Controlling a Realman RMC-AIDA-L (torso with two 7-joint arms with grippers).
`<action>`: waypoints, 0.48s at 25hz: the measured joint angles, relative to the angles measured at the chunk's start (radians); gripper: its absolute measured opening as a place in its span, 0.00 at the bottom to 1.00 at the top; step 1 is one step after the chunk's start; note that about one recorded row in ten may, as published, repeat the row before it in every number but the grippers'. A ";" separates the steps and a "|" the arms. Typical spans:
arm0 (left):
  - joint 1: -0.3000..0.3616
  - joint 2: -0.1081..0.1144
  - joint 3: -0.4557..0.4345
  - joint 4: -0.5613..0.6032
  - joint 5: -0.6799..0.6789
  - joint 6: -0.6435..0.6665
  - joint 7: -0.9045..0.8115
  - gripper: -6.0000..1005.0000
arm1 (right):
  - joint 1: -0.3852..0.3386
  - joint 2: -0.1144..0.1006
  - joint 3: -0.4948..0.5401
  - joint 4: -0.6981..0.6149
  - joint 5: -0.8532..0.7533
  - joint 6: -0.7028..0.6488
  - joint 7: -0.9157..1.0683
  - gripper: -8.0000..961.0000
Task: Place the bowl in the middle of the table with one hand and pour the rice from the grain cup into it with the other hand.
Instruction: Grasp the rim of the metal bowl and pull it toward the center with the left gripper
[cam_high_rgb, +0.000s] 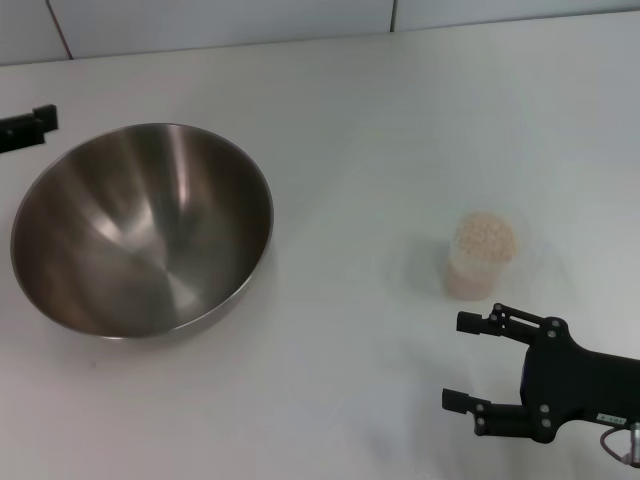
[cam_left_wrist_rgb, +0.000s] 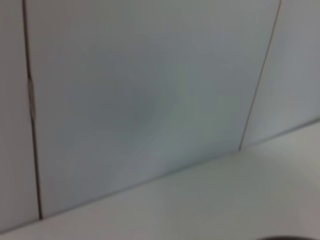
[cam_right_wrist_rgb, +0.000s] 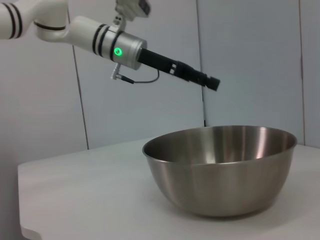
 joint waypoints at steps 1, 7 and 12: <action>-0.030 0.000 0.008 -0.015 0.055 0.000 -0.033 0.86 | 0.000 0.000 0.000 0.000 0.000 0.000 0.000 0.87; -0.112 0.001 0.012 -0.098 0.216 0.009 -0.090 0.86 | 0.001 0.000 -0.001 -0.003 -0.001 0.000 0.000 0.87; -0.142 0.000 0.008 -0.172 0.274 -0.010 -0.090 0.86 | 0.002 0.000 -0.001 -0.003 -0.001 0.000 0.000 0.87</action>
